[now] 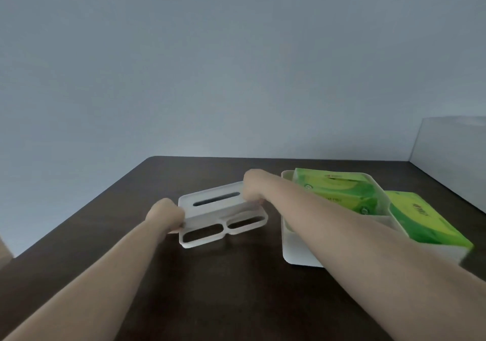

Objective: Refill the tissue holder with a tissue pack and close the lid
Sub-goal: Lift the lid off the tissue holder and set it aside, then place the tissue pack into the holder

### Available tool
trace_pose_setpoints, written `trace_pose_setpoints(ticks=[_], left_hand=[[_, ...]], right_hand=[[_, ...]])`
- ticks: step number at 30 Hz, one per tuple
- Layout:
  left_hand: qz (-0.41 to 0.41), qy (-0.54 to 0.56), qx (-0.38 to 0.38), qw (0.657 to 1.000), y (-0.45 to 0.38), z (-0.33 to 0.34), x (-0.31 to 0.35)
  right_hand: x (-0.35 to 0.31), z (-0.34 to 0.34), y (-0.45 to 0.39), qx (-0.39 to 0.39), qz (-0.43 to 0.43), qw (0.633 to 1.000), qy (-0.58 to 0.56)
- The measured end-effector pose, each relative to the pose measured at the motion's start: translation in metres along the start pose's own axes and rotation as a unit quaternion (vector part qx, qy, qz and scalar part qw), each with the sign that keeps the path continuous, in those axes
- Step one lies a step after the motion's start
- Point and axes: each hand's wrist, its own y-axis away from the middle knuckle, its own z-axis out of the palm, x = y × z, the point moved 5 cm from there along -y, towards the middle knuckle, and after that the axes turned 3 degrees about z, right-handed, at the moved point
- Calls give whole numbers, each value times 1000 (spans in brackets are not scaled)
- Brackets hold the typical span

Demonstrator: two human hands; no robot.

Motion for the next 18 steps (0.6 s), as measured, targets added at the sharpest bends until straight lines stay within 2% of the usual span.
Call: trace_pose_setpoints(ticks=[2, 4, 8, 10, 14, 18], left_hand=[[12, -51, -1, 999, -2, 1, -2], [18, -83, 15, 996, -1, -2, 0], [82, -102, 71, 989, 14, -14, 29], [124, -84, 72, 986, 25, -15, 51], [185, 3, 24, 983, 53, 0, 101], [220, 69, -12, 973, 86, 22, 149]], right_hand=[[-5, 6, 0, -21, -20, 999, 37], [-7, 6, 1, -6, -27, 999, 45], [9, -16, 15, 80, -45, 995, -30], [31, -34, 28, 137, -50, 986, -81], [96, -65, 59, 236, -22, 963, -128], [161, -69, 85, 276, 50, 948, -151]])
